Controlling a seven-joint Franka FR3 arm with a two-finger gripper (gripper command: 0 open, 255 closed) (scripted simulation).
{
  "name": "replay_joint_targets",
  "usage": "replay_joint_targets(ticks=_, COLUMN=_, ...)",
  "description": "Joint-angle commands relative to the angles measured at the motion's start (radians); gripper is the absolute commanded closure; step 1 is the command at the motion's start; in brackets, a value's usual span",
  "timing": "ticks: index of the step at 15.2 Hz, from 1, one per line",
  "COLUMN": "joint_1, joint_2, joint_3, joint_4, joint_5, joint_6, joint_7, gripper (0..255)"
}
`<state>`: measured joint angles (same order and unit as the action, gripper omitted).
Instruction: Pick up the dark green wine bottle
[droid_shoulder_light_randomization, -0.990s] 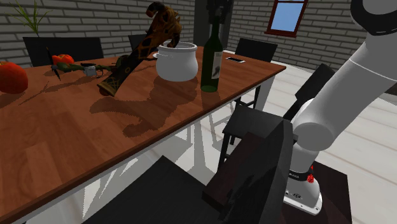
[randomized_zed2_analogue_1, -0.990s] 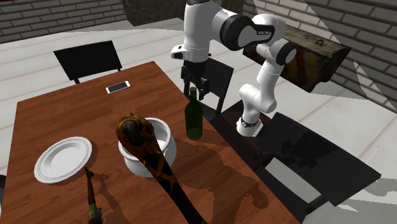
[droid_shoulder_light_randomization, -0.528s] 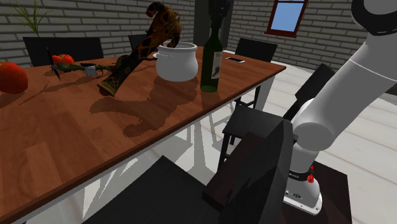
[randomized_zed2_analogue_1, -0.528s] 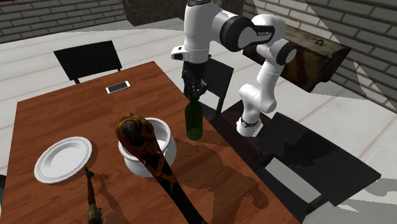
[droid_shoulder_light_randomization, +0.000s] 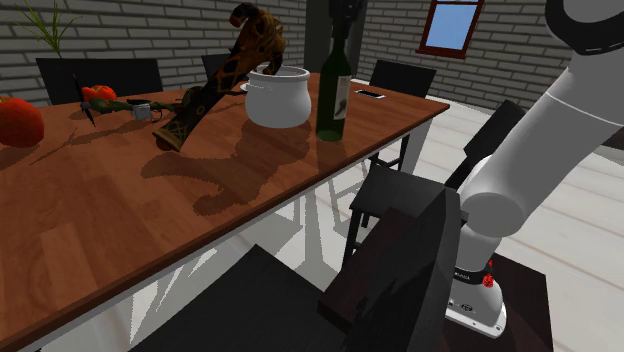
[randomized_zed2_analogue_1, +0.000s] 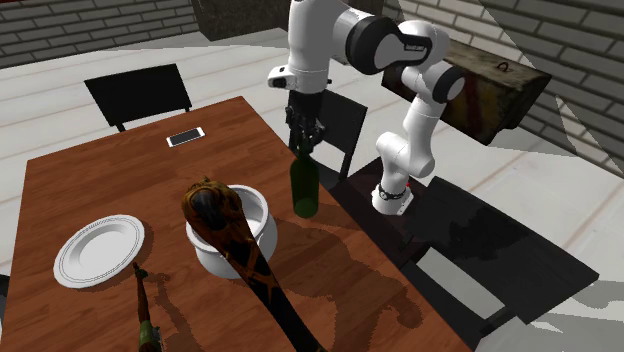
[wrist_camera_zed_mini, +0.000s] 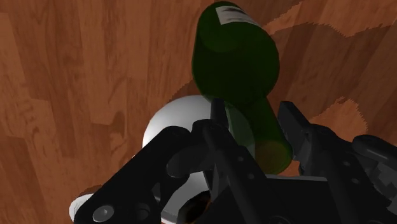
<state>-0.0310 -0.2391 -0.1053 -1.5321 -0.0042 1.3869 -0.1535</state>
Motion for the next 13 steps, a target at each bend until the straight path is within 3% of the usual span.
replay_joint_targets(ticks=1, joint_1=0.000, joint_2=0.018, joint_3=-0.001, joint_4=0.052, joint_5=0.002, joint_6=-0.034, joint_7=0.000, gripper=255)
replay_joint_targets(ticks=11, joint_1=-0.002, joint_2=0.141, joint_3=-0.010, joint_4=0.350, joint_5=0.016, joint_6=-0.210, joint_7=-0.008, gripper=255)
replay_joint_targets(ticks=13, joint_1=-0.002, joint_2=0.143, joint_3=-0.010, joint_4=0.355, joint_5=0.016, joint_6=-0.213, joint_7=-0.008, gripper=255)
